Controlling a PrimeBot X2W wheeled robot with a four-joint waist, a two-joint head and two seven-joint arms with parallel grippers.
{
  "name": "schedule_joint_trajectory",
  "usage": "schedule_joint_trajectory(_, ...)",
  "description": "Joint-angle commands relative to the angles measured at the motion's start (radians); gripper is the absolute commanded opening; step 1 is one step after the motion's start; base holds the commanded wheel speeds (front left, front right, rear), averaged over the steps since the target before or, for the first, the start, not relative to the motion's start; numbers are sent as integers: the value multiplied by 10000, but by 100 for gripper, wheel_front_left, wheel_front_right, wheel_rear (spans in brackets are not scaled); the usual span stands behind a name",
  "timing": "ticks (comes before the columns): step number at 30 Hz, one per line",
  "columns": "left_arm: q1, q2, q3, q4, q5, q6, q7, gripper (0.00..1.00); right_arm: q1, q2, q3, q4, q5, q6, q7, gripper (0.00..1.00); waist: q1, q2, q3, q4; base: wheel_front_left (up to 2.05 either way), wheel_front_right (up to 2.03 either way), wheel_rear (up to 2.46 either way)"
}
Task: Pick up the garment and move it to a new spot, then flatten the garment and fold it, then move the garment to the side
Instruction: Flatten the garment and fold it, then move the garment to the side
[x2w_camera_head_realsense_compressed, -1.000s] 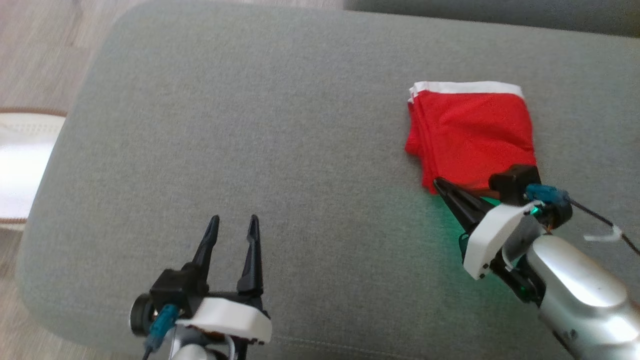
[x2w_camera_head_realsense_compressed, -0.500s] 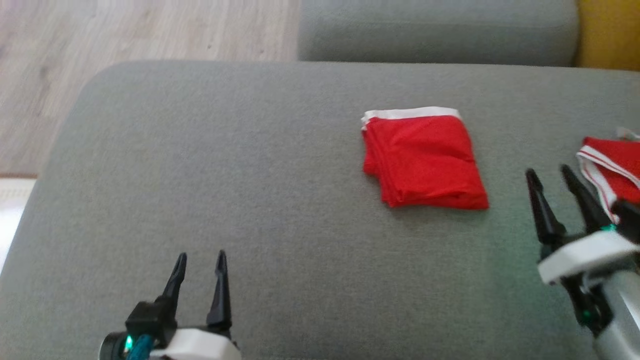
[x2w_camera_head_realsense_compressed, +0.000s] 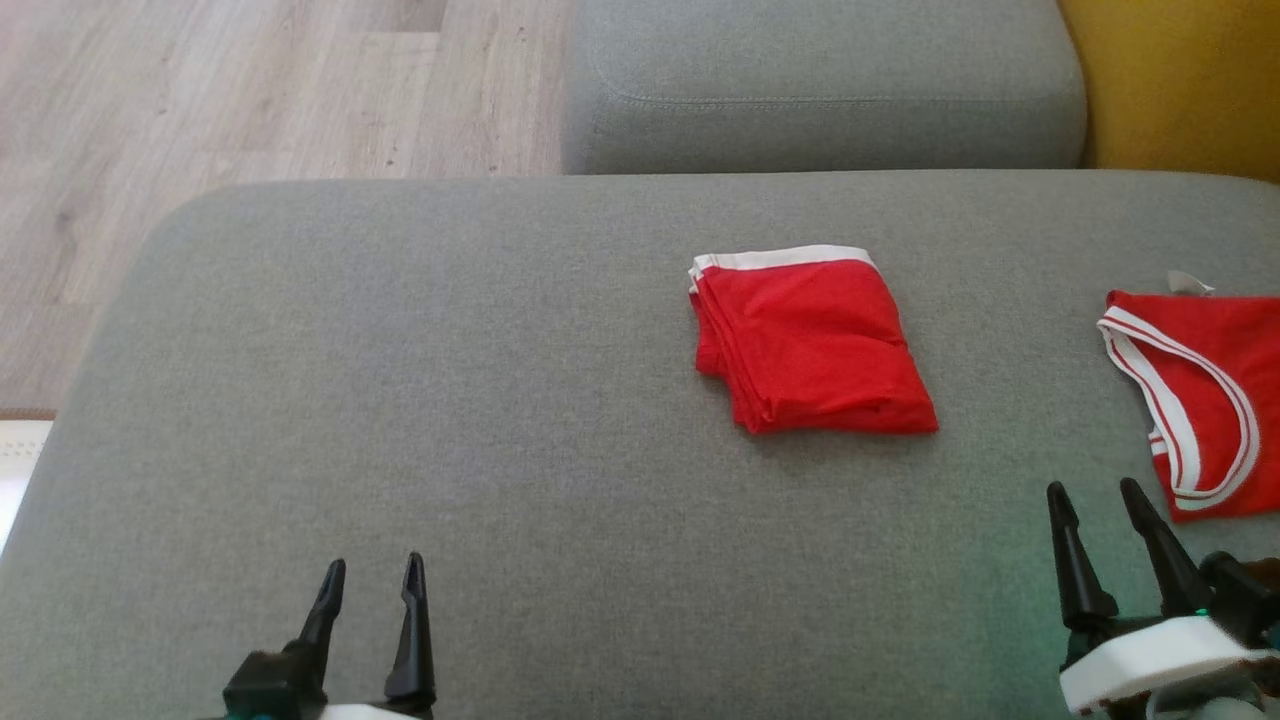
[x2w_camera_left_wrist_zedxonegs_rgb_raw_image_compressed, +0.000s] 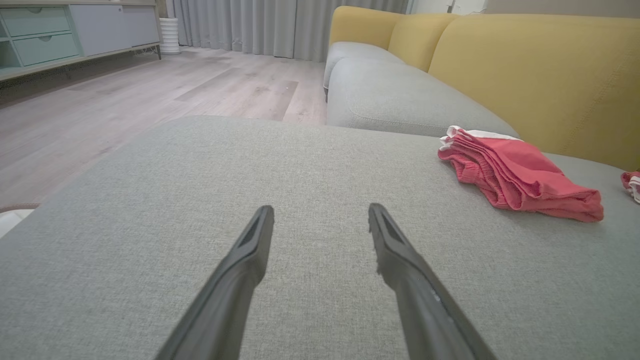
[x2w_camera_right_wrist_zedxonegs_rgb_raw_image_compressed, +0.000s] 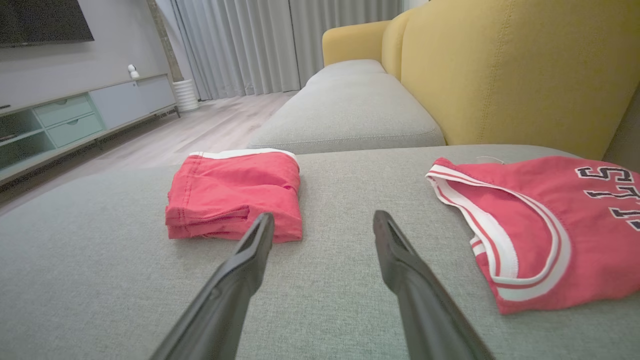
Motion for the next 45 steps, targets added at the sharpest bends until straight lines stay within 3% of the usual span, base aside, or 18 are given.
schedule_joint_trajectory(1, -262, -45, 294, -277, 116, -53, -61, 100, -235, -98, 29, -344, -74, -7, -135, 100, 0, 0, 9, 24, 0, 0, 0)
schedule_joint_trajectory(13, -557, -45, 130, -248, 118, -198, -61, 100, 65, 1021, -752, -497, -515, -7, -136, 100, 0, 0, 152, -156, 0, 0, 0)
schedule_joint_trajectory(24, -504, -45, 102, -242, 75, -164, -61, 100, 15, 870, -741, -385, -643, -7, -137, 100, 0, 0, 220, -214, 0, 0, 0)
schedule_joint_trajectory(29, -589, -45, 65, -319, 70, -145, -61, 100, -526, 592, -476, -501, -140, -7, 83, 100, 0, 0, 390, -194, 0, 0, 0)
schedule_joint_trajectory(32, -780, -45, 1, -457, 89, -139, -61, 100, -1433, 197, -329, -949, 461, -7, 1055, 100, 0, 0, 801, -159, 0, 0, 0)
schedule_joint_trajectory(36, -1273, -45, -262, -567, 97, -135, -61, 100, -2854, -360, -28, -1389, 1574, -7, 3222, 100, 0, 0, 1566, 57, 0, 0, 0)
schedule_joint_trajectory(42, -2037, -45, -888, -562, 11, -86, -61, 100, -4478, -619, -142, -947, 2843, -7, 5958, 100, 0, 0, 2518, 618, 0, 0, 0)
schedule_joint_trajectory(45, -2435, -45, -1245, -588, -157, 75, -61, 100, -5331, -808, -283, -283, 2683, -7, 6840, 100, 0, 0, 3012, 995, 0, 0, 0)
